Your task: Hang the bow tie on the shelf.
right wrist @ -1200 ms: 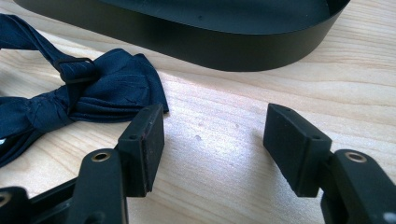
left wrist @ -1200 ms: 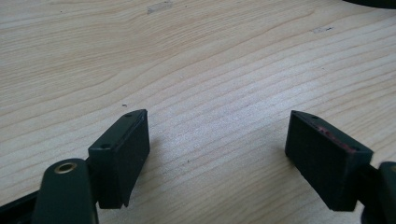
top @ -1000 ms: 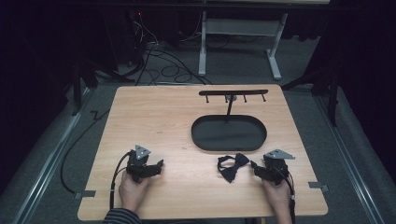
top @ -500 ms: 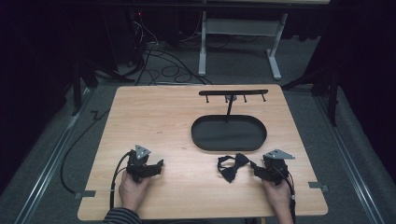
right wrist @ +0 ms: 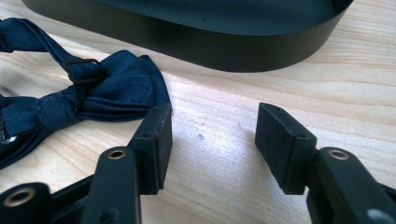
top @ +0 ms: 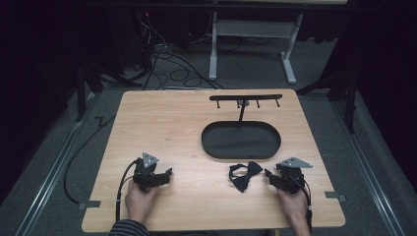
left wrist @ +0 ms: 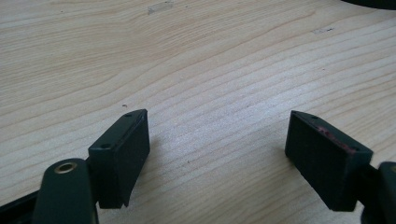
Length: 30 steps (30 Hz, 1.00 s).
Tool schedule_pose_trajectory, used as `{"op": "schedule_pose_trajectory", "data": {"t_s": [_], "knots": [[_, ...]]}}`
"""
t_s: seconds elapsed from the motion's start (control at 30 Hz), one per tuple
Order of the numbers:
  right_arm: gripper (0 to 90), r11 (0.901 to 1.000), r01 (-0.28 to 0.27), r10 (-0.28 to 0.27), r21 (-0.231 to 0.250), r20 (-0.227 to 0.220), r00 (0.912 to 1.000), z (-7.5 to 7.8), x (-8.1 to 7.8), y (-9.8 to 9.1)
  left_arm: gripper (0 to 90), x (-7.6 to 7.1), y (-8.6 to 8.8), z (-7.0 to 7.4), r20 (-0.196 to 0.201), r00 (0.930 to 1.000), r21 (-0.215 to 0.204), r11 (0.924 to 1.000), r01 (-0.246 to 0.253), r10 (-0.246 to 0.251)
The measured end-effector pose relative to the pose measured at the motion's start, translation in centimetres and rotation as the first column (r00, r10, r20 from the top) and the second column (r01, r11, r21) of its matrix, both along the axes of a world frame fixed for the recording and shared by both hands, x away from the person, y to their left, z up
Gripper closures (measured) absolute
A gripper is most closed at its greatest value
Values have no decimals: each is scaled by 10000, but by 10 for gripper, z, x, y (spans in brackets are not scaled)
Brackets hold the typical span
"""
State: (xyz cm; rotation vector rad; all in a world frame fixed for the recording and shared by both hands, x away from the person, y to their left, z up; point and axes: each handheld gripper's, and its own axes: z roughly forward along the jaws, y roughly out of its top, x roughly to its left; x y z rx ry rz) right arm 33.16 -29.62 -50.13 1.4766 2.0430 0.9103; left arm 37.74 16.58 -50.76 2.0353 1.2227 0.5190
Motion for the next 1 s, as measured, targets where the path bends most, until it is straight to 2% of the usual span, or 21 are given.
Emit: {"op": "schedule_pose_trajectory", "data": {"t_s": [0.13, 0.2, 0.47, 0.67, 1.0], "knots": [[507, 10000, -17, 17, -10, 45, 10000, 2, -3, -2, 223, 0, 0, 0, 0, 10000, -6, 10000, -2, 2], [522, 9998, 80, -85, 159, 270, 9996, 7, -8, -5, 223, 0, 0, 0, 3, 10000, -3, 10000, -3, 3], [561, 9984, -139, 118, 539, 390, 9992, 15, -15, -2, 223, 0, 0, 0, -16, 10000, -4, 10000, 11, -11], [577, 9947, -578, 526, 856, 621, 9967, 21, -18, 8, 223, 0, 0, 0, -18, 10000, -5, 10000, 11, -11], [590, 9848, -1496, 1429, 878, 778, 9867, 32, -11, 33, 222, 0, 0, 0, -19, 10000, -13, 10000, 15, -15]]}}
